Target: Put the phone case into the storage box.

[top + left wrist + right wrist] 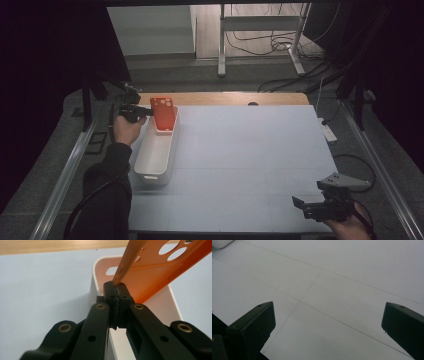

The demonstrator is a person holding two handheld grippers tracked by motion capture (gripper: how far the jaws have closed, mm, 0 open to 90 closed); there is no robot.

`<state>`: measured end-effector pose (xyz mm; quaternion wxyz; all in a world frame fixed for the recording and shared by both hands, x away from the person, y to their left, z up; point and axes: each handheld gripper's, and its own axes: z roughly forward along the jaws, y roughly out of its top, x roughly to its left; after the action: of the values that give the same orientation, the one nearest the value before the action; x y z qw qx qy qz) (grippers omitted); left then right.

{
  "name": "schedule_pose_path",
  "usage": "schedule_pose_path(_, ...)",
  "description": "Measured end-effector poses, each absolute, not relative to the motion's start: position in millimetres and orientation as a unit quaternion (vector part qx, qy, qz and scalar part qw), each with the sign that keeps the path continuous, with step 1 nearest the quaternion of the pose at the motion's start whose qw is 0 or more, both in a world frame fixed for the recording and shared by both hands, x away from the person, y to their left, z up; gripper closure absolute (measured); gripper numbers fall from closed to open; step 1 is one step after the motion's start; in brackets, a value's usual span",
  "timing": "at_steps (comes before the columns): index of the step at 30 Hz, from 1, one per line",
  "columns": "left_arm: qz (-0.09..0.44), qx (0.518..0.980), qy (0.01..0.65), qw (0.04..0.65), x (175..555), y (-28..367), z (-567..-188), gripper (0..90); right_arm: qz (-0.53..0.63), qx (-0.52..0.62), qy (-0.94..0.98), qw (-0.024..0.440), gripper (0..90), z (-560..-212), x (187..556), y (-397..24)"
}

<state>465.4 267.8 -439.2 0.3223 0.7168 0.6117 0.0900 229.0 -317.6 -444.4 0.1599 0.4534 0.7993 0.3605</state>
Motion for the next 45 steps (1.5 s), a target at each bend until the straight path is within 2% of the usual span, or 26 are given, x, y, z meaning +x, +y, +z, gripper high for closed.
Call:
schedule_pose_path(16,0.084,0.715,0.615,0.322,471.8,261.4,-451.8,86.4,0.361,0.451,0.8,0.163,0.0,-444.3,228.3,-317.7)
schedule_pose_path(27,0.09,0.706,0.608,0.352,470.0,263.0,-446.4,69.9,0.36,0.451,0.8,0.163,0.0,-444.2,228.1,-317.5)
schedule_pose_path(32,0.099,0.713,0.593,0.362,467.0,260.5,-443.5,64.3,0.36,0.45,0.8,0.163,0.0,-444.1,227.9,-317.4)
schedule_pose_path(45,0.115,0.726,0.564,0.376,459.3,255.8,-439.8,42.3,0.36,0.45,0.801,0.163,0.0,-444.2,228.0,-317.4)
